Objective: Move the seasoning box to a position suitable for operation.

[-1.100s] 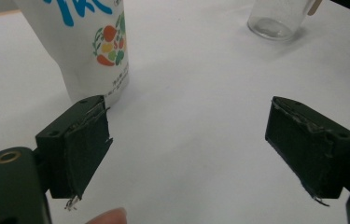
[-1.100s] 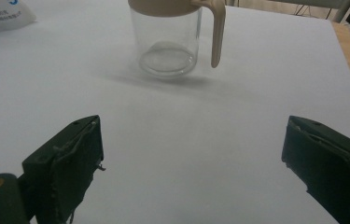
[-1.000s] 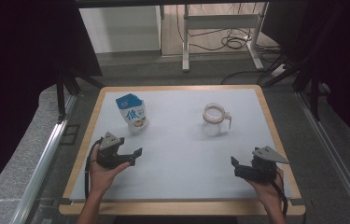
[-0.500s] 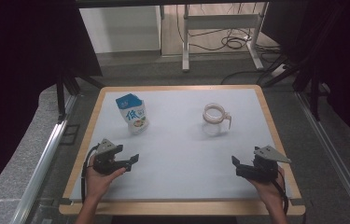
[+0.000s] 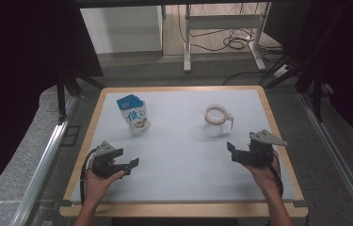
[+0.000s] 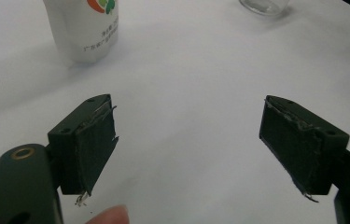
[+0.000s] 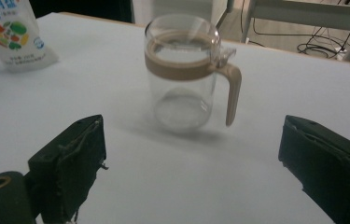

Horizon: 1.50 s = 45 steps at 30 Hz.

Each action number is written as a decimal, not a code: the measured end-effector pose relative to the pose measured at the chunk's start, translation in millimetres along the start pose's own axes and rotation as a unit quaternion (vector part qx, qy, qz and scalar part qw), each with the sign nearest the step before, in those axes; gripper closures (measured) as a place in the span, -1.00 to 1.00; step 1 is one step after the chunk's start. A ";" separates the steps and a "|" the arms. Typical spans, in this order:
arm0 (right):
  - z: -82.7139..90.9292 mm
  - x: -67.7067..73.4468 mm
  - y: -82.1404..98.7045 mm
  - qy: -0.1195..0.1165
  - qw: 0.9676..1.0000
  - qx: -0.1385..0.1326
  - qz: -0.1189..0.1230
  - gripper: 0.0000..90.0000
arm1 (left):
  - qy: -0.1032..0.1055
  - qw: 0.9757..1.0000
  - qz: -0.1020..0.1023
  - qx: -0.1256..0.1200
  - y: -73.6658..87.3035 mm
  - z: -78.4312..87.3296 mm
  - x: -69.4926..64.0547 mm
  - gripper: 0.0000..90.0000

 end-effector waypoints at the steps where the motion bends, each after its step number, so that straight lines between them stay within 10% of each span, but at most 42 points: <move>1: -3.2 -0.7 -3.5 -0.001 1.000 -0.001 -0.004 -0.84 | 0.003 1.000 0.002 0.002 1.4 -1.5 -0.7 -0.59; 24: -123.1 -8.7 -56.7 -0.030 0.996 0.078 -0.006 -0.98 | 0.003 1.000 0.008 0.002 5.6 -1.4 5.5 -0.61; 45: -157.2 -2.9 -55.1 -0.050 0.990 0.127 0.044 -0.78 | 0.000 1.000 0.007 0.006 8.0 -4.6 6.3 -0.61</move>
Point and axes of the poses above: each handheld gripper's, and its own axes: z roughly backward along the jaws, y roughly out of its underside, x roughly to its left, the point moved 2 cm from there along -z, roughly forward along the jaws, and after that the axes turned 8 degrees about -z, right-handed, at the moved point
